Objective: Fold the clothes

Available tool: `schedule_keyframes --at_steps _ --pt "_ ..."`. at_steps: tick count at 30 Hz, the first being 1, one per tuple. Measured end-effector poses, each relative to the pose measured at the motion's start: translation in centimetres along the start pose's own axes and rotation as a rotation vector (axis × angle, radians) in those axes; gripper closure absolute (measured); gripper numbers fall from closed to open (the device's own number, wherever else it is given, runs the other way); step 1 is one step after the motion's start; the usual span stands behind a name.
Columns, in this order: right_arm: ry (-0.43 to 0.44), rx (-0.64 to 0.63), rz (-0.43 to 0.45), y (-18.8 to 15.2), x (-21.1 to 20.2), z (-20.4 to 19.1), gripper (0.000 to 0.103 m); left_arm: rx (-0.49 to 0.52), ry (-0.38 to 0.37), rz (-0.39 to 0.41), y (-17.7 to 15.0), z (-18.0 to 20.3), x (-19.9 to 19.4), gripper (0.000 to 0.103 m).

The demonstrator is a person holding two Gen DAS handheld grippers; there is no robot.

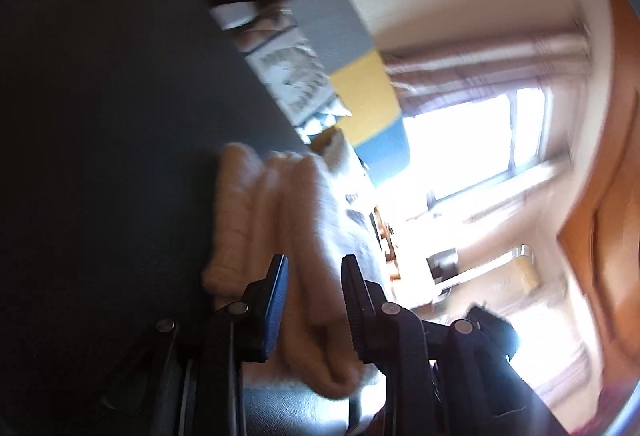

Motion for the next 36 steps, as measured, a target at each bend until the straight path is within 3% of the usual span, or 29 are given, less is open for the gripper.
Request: schedule_keyframes --at_steps 2,5,9,12,15,19,27,29,36 --pt "0.007 0.007 0.007 0.0 -0.1 0.0 0.071 0.033 -0.026 -0.048 -0.6 1.2 0.5 0.075" --pt "0.030 0.018 0.017 0.0 -0.4 0.0 0.071 -0.003 -0.027 -0.105 -1.4 0.8 1.4 0.075" --pt "0.046 0.002 0.003 -0.4 -0.7 -0.1 0.071 -0.036 0.056 -0.165 -2.2 -1.3 2.3 0.075" --pt "0.041 -0.008 -0.007 -0.8 -0.6 -0.2 0.071 0.022 0.170 -0.198 -2.6 -3.0 2.4 0.075" --pt "0.041 -0.005 -0.007 -0.9 -0.7 -0.1 0.071 0.033 0.209 -0.173 -1.2 -3.3 1.3 0.075" --pt "0.066 -0.003 0.001 -1.1 -0.7 -0.5 0.071 -0.075 0.008 -0.211 -0.6 -1.4 0.7 0.074" --pt "0.048 -0.067 -0.039 -2.0 -0.3 -1.5 0.071 -0.218 -0.092 -0.286 -3.0 -0.7 3.2 0.073" --pt "0.048 -0.085 -0.050 -2.2 -0.1 -1.8 0.067 -0.201 -0.086 -0.292 -3.3 -0.3 3.9 0.073" --pt "0.056 -0.216 -0.058 -3.1 0.3 -4.1 0.067 -0.107 0.059 -0.262 -2.8 -0.4 5.3 0.073"
Point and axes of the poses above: each gripper's, at about its wrist camera, not at the fingertips, and x roughly the way its jaws point, z to its right, y to its top, the point moved 6 cm from there along x, roughly the way its jaws point, and after that the axes turned 3 degrees about y, right-handed, at the moved point
